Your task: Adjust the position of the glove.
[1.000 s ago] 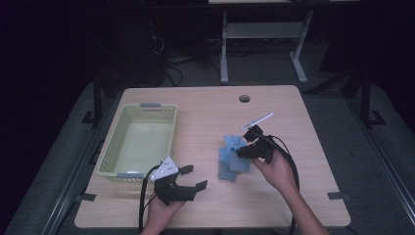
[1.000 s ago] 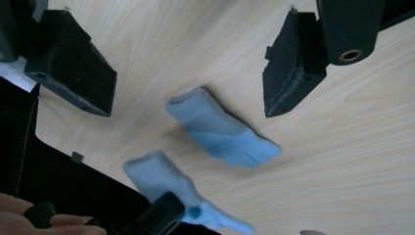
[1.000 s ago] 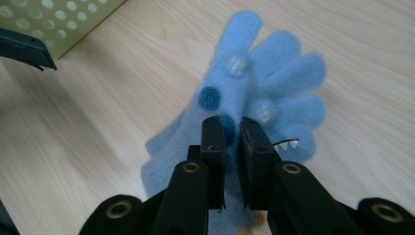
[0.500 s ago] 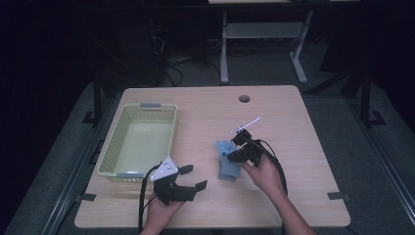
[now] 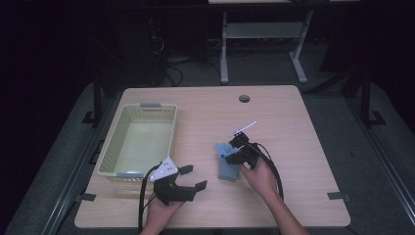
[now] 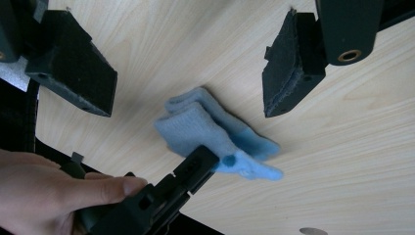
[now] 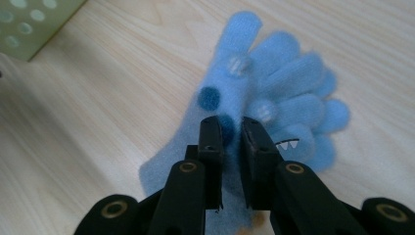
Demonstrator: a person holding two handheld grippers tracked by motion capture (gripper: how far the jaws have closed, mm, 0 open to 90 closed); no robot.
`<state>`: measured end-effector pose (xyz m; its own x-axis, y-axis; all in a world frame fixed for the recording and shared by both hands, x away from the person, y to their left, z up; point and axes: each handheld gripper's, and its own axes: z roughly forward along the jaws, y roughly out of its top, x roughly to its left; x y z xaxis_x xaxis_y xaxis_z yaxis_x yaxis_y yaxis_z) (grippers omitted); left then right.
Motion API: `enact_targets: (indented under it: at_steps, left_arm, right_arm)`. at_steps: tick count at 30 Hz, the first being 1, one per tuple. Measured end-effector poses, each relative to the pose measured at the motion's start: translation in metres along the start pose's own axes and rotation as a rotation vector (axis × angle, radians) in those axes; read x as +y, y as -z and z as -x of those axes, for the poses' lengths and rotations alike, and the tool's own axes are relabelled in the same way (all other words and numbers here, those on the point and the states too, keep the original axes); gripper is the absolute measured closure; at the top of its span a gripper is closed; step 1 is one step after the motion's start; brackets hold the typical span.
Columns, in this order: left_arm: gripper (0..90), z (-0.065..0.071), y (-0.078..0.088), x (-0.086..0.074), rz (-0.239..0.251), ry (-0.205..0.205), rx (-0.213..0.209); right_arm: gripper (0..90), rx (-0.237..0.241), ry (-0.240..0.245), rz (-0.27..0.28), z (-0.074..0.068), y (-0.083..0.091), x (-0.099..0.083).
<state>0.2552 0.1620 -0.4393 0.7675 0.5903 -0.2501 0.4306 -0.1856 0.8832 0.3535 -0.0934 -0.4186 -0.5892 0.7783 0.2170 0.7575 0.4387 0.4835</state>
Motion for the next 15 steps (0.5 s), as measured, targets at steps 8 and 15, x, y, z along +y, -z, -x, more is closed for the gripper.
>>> enact_targets:
  at_steps: [8,15]
  left_arm:
    - [20.6,0.001,-0.001,0.0,-0.002,-0.005,-0.002]
    - [20.6,0.001,-0.001,0.0,0.002,-0.007,-0.002]
  right_arm:
    - [73.8,-0.012,-0.011,-0.01,0.001,-0.012,-0.006]
    - [70.5,-0.027,-0.002,0.036,0.002,0.002,-0.006]
